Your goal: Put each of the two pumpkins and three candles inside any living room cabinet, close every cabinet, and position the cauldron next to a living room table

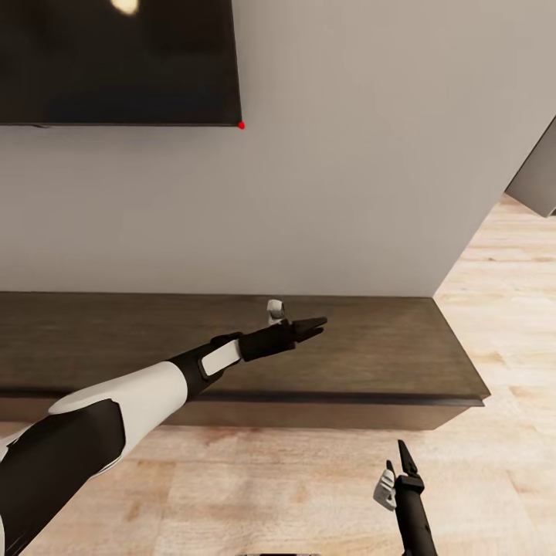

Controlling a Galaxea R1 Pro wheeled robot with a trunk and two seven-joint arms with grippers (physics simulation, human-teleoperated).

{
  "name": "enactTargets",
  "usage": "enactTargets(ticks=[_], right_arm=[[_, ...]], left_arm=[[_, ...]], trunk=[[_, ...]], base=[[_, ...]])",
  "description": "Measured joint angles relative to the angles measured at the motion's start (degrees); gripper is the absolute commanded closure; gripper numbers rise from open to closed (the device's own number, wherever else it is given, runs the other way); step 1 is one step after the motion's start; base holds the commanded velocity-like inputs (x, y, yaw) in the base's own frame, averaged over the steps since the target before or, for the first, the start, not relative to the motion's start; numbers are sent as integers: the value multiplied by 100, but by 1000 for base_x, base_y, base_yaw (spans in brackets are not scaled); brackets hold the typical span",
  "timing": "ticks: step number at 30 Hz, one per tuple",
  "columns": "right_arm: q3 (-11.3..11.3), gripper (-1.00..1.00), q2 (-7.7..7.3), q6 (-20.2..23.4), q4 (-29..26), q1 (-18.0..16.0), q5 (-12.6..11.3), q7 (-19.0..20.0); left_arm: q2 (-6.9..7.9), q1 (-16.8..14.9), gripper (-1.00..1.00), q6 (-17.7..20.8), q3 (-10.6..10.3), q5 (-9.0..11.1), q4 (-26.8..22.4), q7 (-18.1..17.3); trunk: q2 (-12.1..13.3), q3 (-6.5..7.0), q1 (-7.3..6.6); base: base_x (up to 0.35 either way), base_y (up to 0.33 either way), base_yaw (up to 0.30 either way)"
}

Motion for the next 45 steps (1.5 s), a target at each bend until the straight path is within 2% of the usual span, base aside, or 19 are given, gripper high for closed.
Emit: enactTargets(ticks=[8,14,18,21,23,24,25,26,27,28,29,33,35,39,42,44,45], right_arm=[[-4,-100,-8,-11,2,-74,-1,-295],[-3,-100,-5,-14,2,-87,-9,-335],[-6,-100,-1,-15,-2,-92,-9,-341],[-10,-100,4,-6,-5,-156,-9,-380],[-12,-100,10,12,-3,-191,-9,-410],[-10,-100,11,24,0,-264,-9,-399],[1,-100,24,29,-1,-414,-5,-367],[3,-100,34,31,-9,-518,1,-319],[0,-100,36,31,-10,-561,4,-293],[7,-100,40,36,-13,-675,14,-198],[6,-100,41,38,-14,-750,39,-128],[7,-100,46,41,-24,-928,315,107],[5,-100,57,43,-36,-969,464,359],[2,-100,76,41,-104,-1120,556,547],[1,-100,86,38,-195,-1289,574,578],[1,-100,129,40,-206,-1337,578,599],[24,-100,227,38,-198,-1361,581,679]], left_arm=[[-1,0,-100,0,0,0,-25,16],[-24,-8,-100,0,1,-8,-95,9],[-56,-19,-100,0,0,-15,-484,28],[-72,-24,-100,3,0,-20,-746,169],[-114,-26,-100,6,2,-21,-836,438],[-154,-31,-100,7,45,-11,-872,892],[-163,-91,-100,64,461,4,-969,1450],[-162,-154,-100,197,874,-15,-1069,1655],[-162,-169,-100,262,1004,-27,-1096,1716],[-166,-194,-100,464,1259,-37,-1152,1880],[-170,-203,-100,571,1364,-42,-1183,1990],[-164,-218,-100,743,1513,-44,-1264,2200],[-151,-225,-100,781,1544,-38,-1415,2237],[-101,-222,-100,799,1552,-40,-2042,2260],[-29,-220,-100,807,1562,-23,-2307,2271],[-5,-220,-100,820,1564,-13,-2362,2273],[5,-220,-100,869,1565,-6,-2394,2274]], trunk=[[-321,-144,176],[-561,-251,307],[-722,-323,395],[-842,-377,461],[-922,-413,505],[-963,-431,527],[-1003,-448,549],[-1043,-466,571],[-1083,-484,593],[-1123,-502,615],[-1163,-520,637],[-1323,-592,725],[-1404,-628,769],[-1564,-700,856],[-1684,-754,922],[-1765,-790,967],[-1805,-808,988]], base=[[0,0,0],[0,0,0],[0,0,0],[0,0,0],[0,0,0],[0,0,0],[0,0,0],[0,0,0],[0,0,0],[0,0,0],[0,0,0],[0,0,0],[0,0,0],[0,0,0],[0,0,0],[0,0,0],[0,0,0]])
